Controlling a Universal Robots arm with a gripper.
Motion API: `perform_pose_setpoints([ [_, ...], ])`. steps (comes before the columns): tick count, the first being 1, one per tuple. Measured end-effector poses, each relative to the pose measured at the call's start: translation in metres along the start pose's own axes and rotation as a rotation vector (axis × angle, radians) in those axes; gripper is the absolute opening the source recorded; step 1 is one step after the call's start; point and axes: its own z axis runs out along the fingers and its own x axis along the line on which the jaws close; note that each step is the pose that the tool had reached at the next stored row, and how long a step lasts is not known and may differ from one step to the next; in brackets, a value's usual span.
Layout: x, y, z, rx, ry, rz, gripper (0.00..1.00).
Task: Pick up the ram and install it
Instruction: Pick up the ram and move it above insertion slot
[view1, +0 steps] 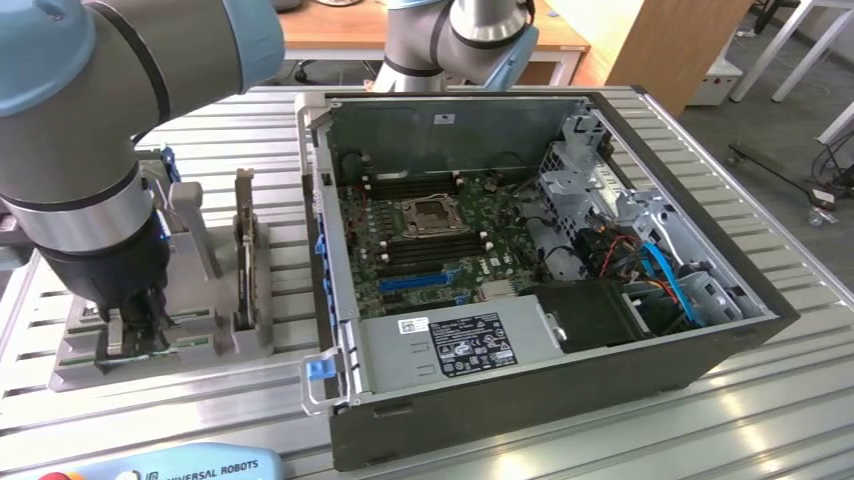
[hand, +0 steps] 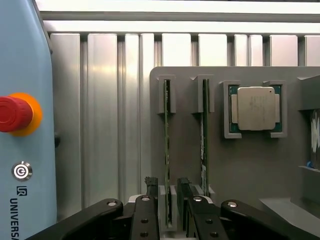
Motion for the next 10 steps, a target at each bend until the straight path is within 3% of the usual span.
perform_pose_setpoints([
  [10, 0.0001, -0.0004, 0.0067, -0.0017, 0.0001, 0.000, 0.30],
])
